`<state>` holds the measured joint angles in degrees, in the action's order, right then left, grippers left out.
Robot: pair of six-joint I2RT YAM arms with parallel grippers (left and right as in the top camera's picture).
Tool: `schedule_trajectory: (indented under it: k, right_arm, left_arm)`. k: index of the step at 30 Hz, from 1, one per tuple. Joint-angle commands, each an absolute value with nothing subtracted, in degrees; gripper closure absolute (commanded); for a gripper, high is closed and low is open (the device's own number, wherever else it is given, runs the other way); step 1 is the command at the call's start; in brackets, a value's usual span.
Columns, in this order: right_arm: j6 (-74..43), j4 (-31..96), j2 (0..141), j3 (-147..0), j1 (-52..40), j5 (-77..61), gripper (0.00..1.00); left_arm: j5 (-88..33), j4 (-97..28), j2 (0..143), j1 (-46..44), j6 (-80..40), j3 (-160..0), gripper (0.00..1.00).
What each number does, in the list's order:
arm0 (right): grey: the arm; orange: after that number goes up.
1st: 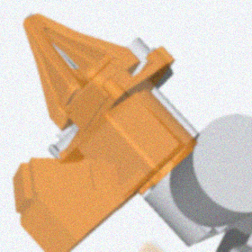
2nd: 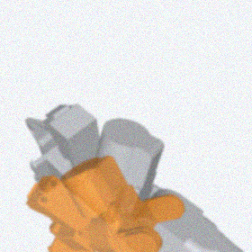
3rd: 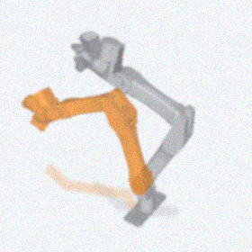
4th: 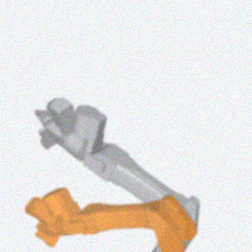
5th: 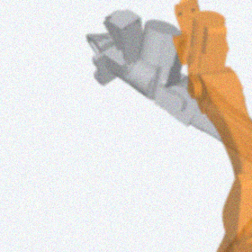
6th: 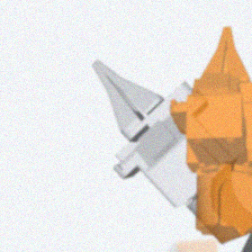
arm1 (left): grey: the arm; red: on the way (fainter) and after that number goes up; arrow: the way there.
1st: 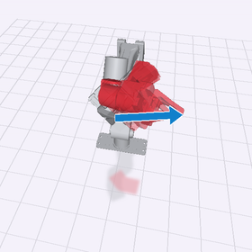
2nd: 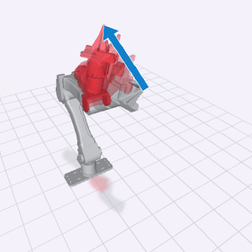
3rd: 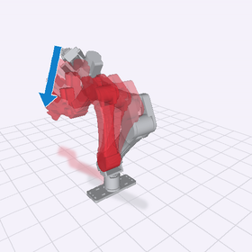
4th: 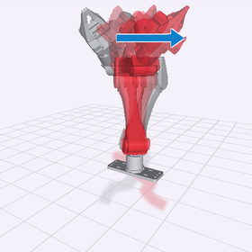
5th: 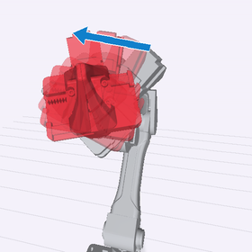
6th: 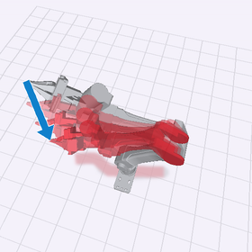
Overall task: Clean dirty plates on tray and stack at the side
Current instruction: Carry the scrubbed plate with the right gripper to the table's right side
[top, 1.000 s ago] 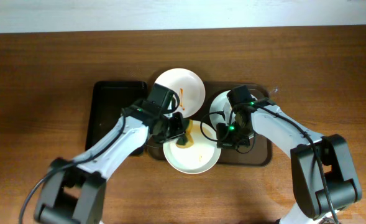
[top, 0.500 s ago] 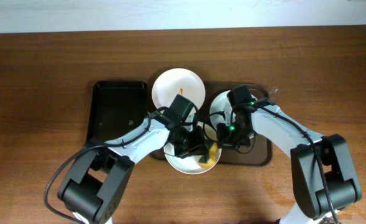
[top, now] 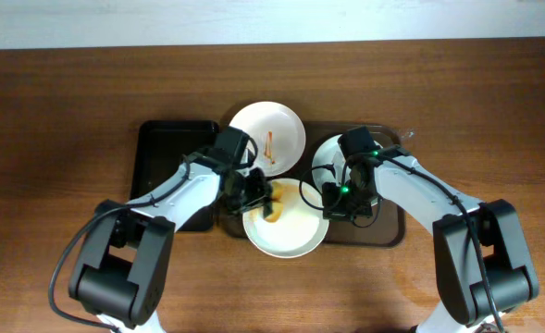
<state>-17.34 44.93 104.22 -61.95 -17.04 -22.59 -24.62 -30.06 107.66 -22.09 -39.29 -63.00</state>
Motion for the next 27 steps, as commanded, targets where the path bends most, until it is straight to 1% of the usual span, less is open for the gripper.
schedule_trajectory:
  k: [1, 4, 6, 7, 9, 12, 15, 17, 19, 21, 24, 27]
  right_arm:
    - [-16.34, 45.15, 104.99, -62.67, -17.3, -21.78, 0.96]
    - [-16.34, 44.8, 103.81, -62.81, -17.3, -19.03, 0.96]
    - [-15.51, 45.21, 99.13, -63.55, -17.3, -15.51, 0.96]
    - [-14.61, 45.39, 98.0, -63.86, -17.3, -15.25, 0.96]
    - [-13.91, 47.64, 93.34, -65.98, -17.3, -9.39, 0.96]
    - [-13.74, 48.99, 89.38, -67.59, -17.3, -3.73, 0.96]
    - [-13.76, 49.5, 86.5, -67.75, -17.78, 1.04, 0.96]
    - [-13.87, 49.84, 85.78, -67.81, -20.4, 7.81, 0.96]
    - [-14.04, 49.89, 85.76, -67.85, -26.06, 18.46, 0.96]
    - [-16.71, 49.82, 85.76, -67.85, -31.77, 29.12, 0.96]
    - [-18.11, 47.03, 85.76, -67.85, -38.94, 42.46, 0.96]
    - [-18.11, 44.27, 85.76, -67.85, -44.93, 52.34, 0.96]
  left_arm:
    - [-21.1, -35.33, 102.45, -21.19, -28.47, -62.67, 1.0]
    - [-18.63, -37.6, 96.27, -21.19, -25.12, -62.67, 1.0]
    - [-14.04, -38.15, 91.05, -21.19, -24.49, -62.67, 1.0]
    - [-12.93, -38.17, 90.43, -21.19, -24.51, -62.67, 1.0]
    - [-9.43, -38.35, 89.03, -20.1, -24.49, -62.67, 1.0]
    - [-8.93, -38.28, 88.95, -15.73, -24.49, -62.67, 1.0]
    - [-7.55, -38.26, 88.95, -8.99, -22.57, -62.67, 1.0]
    - [-7.01, -38.24, 88.95, -6.24, -20.93, -62.67, 1.0]
    - [-5.61, -38.28, 88.95, -4.05, -19.59, -62.67, 1.0]
    - [-3.97, -38.26, 88.95, -2.76, -19.59, -62.67, 1.0]
    - [-3.57, -38.28, 88.95, -2.55, -19.59, -62.67, 1.0]
    - [-3.57, -38.28, 88.95, -2.55, -19.59, -62.67, 1.0]
